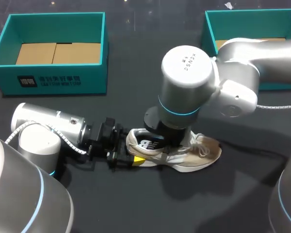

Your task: Take the shoe out of the shoebox, open the shoe tongue, remove and reinsert the insole, then place the shoe into the shoebox

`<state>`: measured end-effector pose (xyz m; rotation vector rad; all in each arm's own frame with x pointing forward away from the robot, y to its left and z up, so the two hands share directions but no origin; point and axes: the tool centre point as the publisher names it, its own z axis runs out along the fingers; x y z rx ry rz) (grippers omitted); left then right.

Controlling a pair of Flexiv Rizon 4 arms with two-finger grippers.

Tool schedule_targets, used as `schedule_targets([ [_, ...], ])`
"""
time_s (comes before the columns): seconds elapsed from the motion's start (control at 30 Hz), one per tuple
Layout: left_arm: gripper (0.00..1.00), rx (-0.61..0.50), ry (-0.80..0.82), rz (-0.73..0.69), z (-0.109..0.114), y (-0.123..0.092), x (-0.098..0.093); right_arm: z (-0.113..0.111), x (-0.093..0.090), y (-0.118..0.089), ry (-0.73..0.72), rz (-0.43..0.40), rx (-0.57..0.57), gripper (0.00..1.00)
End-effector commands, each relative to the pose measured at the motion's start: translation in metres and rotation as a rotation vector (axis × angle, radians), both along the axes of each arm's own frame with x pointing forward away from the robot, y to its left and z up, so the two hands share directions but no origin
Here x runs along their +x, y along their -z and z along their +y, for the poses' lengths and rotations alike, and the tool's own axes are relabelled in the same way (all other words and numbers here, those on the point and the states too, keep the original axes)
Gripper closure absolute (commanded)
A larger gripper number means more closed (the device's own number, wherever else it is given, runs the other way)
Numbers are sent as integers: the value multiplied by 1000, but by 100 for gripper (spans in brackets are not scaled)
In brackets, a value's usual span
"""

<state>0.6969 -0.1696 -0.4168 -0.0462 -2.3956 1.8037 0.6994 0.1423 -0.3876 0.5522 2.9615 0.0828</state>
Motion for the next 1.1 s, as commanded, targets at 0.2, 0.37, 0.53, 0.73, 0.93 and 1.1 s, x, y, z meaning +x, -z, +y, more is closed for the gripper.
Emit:
schedule_targets([
  [0.2, 100, 1, -1, -1, 4, 4, -1, -1, 6, 18, -31, 65, 51, 56],
  [0.37, 100, 1, -1, -1, 4, 4, -1, 8, 6, 29, -56, 107, 66, 56],
  [0.53, 100, 1, -1, -1, 4, 4, -1, 18, -1, 40, -79, 157, 88, 55],
  [0.73, 100, 1, -1, -1, 4, 4, -1, 25, -19, 46, -103, 212, 108, 100],
  [0.93, 100, 1, -1, -1, 4, 4, -1, 22, -36, 39, -116, 217, 126, 100],
  [1.1, 100, 1, -1, -1, 4, 4, -1, 18, -41, 30, -121, 177, 151, 100],
])
